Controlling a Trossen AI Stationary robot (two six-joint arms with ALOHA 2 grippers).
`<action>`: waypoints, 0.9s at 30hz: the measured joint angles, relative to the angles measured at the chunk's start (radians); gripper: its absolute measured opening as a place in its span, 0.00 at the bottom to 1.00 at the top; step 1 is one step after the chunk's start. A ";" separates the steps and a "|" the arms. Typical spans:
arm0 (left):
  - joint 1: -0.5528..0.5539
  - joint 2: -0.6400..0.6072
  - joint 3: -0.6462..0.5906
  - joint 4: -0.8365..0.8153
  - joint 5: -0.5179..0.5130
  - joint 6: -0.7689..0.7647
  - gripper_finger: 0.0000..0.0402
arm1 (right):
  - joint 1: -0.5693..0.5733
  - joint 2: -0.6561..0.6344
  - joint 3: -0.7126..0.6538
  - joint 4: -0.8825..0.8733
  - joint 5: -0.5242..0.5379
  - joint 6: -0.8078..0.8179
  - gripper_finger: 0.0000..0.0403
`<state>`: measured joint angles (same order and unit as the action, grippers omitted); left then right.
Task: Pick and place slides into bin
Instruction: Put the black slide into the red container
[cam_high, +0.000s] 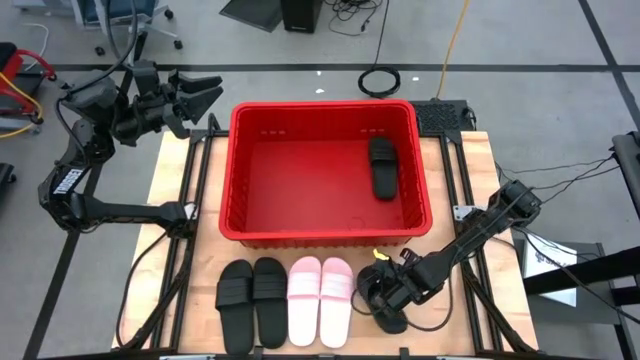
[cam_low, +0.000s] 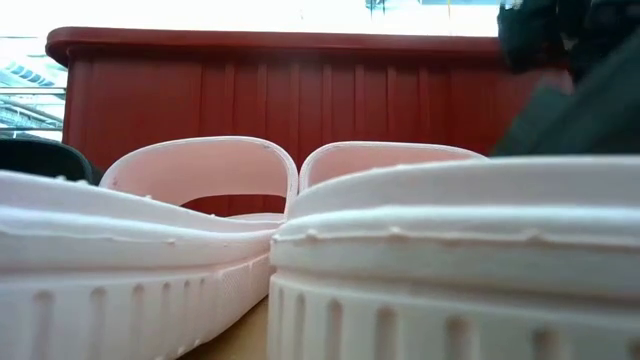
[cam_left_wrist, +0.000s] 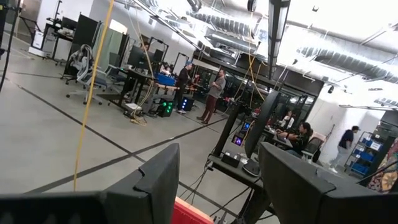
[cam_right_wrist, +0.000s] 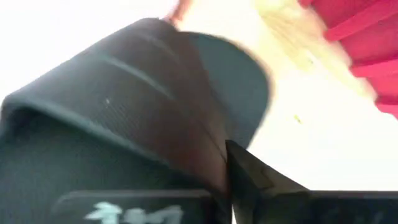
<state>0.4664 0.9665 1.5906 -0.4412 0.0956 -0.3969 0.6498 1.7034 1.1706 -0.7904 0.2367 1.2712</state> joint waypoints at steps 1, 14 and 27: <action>0.000 0.000 0.000 0.000 0.000 -0.005 0.53 | 0.003 -0.019 0.001 -0.004 -0.004 0.000 0.01; 0.000 -0.023 0.001 0.001 0.016 -0.026 0.53 | 0.005 -0.232 0.002 0.104 -0.137 -0.007 0.01; 0.000 -0.059 0.001 -0.005 0.079 0.007 0.53 | -0.107 -0.382 0.003 0.744 -0.045 -0.220 0.01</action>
<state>0.4662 0.9073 1.5913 -0.4461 0.1744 -0.3901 0.5427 1.3212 1.1736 -0.0466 0.1917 1.0509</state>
